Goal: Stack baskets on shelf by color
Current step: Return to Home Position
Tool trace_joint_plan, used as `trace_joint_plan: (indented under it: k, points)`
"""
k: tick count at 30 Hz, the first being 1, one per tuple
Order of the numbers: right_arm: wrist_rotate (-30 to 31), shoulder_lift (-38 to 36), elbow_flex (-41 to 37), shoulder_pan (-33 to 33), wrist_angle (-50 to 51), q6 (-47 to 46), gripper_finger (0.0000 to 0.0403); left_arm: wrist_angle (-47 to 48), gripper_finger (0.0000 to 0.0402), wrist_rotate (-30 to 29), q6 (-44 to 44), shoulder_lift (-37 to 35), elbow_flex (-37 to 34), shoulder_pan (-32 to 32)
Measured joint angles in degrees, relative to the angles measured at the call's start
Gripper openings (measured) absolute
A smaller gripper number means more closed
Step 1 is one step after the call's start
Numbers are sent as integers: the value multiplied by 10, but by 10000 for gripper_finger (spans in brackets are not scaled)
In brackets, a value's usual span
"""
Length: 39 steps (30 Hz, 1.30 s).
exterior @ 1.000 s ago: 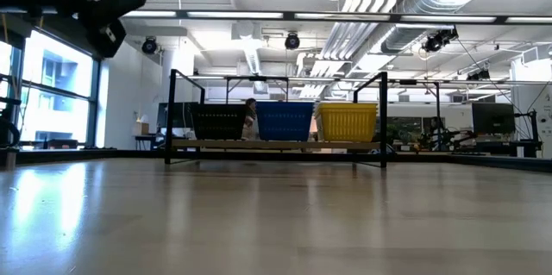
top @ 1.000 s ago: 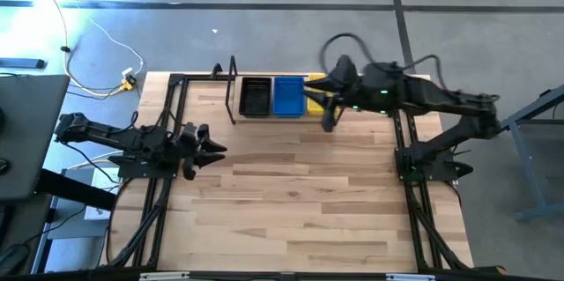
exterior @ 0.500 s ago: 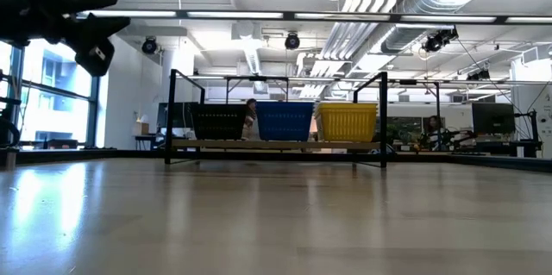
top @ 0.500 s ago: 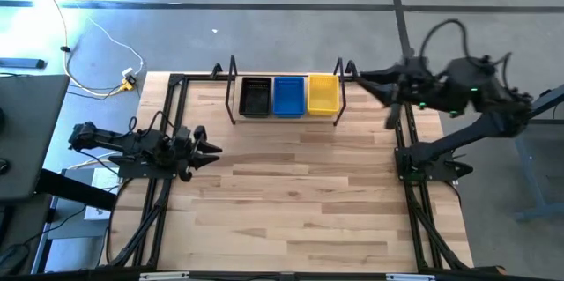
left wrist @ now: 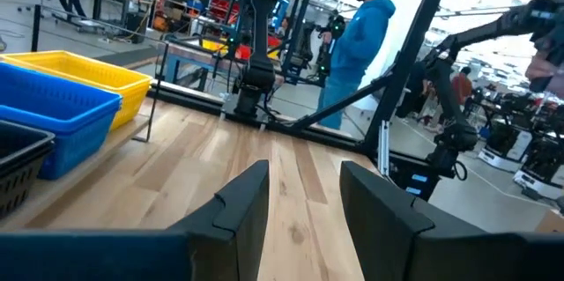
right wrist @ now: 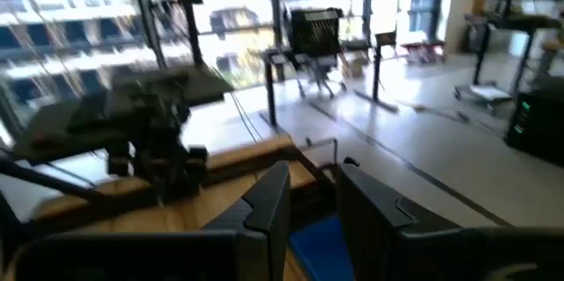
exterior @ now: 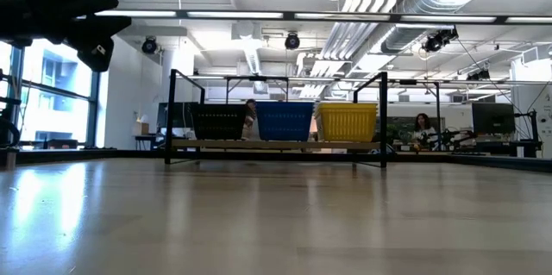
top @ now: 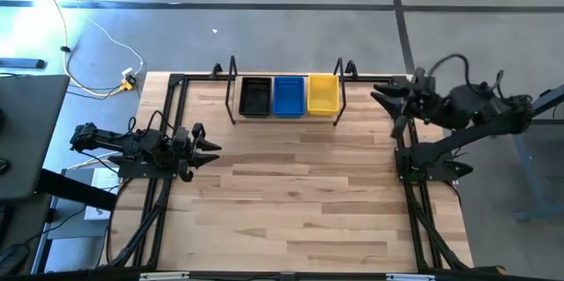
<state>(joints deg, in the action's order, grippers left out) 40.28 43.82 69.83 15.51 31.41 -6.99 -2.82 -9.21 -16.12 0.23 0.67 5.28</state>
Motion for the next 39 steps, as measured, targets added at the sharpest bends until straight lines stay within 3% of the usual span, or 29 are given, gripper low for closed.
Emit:
trace_joint_plan:
  k: [6,22,35,39]
  points:
    - [-47,-97,-149,0,-100,1,83,5,131,0,-2,0,0,0]
    - [-143,-300,-454,0,-163,-32,83,4,131,0,-2,0,0,0]
    - [-169,-438,-613,0,-193,-31,83,4,131,0,-2,0,0,0]
    - [-175,-434,-634,-2,-197,-32,83,5,131,0,-2,0,0,0]
